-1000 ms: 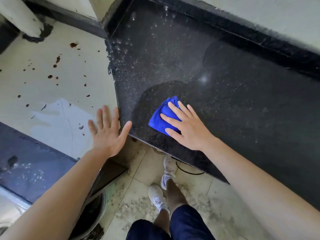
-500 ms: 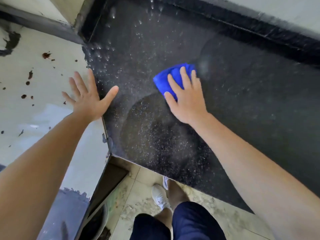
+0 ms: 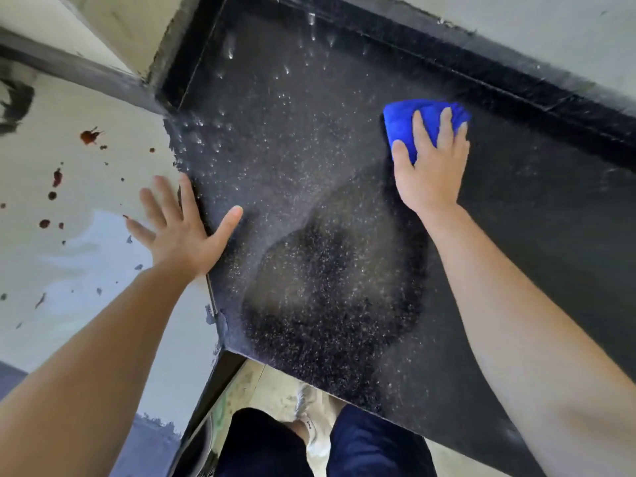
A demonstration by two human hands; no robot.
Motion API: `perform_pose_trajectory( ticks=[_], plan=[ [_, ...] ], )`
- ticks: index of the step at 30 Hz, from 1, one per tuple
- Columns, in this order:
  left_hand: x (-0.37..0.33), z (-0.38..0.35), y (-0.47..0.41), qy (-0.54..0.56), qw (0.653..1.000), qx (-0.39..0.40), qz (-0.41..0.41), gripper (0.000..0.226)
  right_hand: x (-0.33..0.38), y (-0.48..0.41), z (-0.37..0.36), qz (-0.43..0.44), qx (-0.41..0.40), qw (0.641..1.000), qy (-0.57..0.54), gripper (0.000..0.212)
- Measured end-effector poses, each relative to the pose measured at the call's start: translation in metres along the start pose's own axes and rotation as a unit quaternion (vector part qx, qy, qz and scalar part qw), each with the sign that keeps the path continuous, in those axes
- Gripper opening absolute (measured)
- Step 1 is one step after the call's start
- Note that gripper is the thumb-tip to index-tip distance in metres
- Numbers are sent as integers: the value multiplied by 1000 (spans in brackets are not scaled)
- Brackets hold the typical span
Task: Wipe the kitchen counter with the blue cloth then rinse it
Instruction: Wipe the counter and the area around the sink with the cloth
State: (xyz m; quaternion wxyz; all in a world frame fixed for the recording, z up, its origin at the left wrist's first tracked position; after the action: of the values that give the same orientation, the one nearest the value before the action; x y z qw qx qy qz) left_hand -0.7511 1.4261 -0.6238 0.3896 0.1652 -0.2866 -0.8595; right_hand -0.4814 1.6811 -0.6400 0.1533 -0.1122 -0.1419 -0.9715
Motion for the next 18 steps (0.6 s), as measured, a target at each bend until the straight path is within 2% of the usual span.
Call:
perform_pose_trajectory(
  ticks=[1, 3, 6, 9, 11, 12, 14, 16, 18],
  plan=[
    [0, 1, 0, 1, 1000, 4, 1, 112, 19, 4, -5, 24, -5, 1000, 2, 62],
    [1, 1, 1, 2, 1000, 6, 0, 111, 56, 31, -22, 142, -8, 990, 17, 57],
    [3, 0, 2, 5, 1000, 4, 6, 108, 79, 91, -43, 310, 61, 948, 25, 54],
    [2, 2, 1, 5, 1000, 14, 9, 109, 48, 99, -32, 373, 92, 922, 52, 54],
    [-2, 3, -1, 6, 1000, 23, 6, 111, 12, 70, -16, 325, 53, 942, 70, 54],
    [-2, 4, -1, 5, 1000, 26, 6, 113, -5, 52, -8, 268, 22, 961, 64, 55],
    [-2, 5, -1, 1, 1000, 24, 6, 114, -24, 15, 6, 100, -19, 994, 27, 59],
    [-2, 5, -2, 3, 1000, 21, 9, 114, -19, -16, 11, -56, -39, 998, -17, 62],
    [-2, 5, -1, 5, 1000, 22, 8, 114, 8, -45, 14, -165, -49, 984, -52, 62]
  ],
)
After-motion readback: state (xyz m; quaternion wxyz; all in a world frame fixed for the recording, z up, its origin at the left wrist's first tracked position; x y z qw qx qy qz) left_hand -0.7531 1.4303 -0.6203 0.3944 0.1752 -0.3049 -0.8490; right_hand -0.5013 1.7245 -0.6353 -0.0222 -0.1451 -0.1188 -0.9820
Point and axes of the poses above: each hand's wrist, its own y-axis away from the middle knuckle, its own z-axis out of the back of the hand, x = y × z, the point moved 2 cm from there along -y, towards the middle knuckle, and after that the axes turned 7 degrees about x, right-handed, at the moved point
